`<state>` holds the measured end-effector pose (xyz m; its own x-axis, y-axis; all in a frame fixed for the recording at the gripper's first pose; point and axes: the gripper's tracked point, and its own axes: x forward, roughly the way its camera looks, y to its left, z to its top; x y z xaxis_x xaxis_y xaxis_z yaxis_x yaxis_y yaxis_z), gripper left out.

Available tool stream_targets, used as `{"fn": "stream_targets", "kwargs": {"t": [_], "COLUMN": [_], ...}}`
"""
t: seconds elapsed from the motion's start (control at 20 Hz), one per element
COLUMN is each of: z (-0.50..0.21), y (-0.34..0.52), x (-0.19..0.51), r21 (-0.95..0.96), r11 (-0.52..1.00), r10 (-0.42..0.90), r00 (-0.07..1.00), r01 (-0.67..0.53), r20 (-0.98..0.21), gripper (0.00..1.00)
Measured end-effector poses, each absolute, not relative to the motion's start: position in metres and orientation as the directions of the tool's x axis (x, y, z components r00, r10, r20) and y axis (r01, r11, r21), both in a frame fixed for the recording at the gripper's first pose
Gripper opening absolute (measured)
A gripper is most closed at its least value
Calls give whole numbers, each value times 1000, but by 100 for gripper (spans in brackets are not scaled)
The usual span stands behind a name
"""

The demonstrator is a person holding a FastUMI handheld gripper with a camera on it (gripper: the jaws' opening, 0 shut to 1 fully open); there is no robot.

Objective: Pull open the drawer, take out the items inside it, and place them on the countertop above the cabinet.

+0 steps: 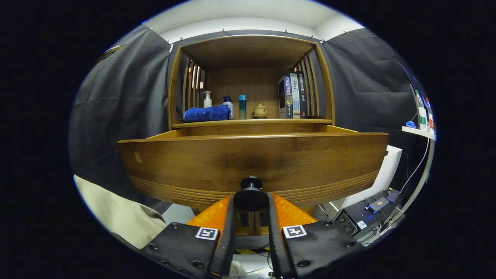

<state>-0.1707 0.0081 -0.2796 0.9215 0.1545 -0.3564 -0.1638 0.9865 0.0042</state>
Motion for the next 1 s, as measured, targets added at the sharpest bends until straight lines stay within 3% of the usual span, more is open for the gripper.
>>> {"fn": "stream_targets", "kwargs": {"t": [0.55, 0.75, 1.0], "z": [-200, -160, -122], "y": [16, 12, 5], "x": [-155, -139, -96], "r21": [-37, 105, 90], "r11": [984, 986, 992], "r10": [162, 148, 111], "r00": [957, 962, 955], "r01": [-176, -126, -89], "r20": [-243, -228, -275], "gripper": [99, 99, 98]}}
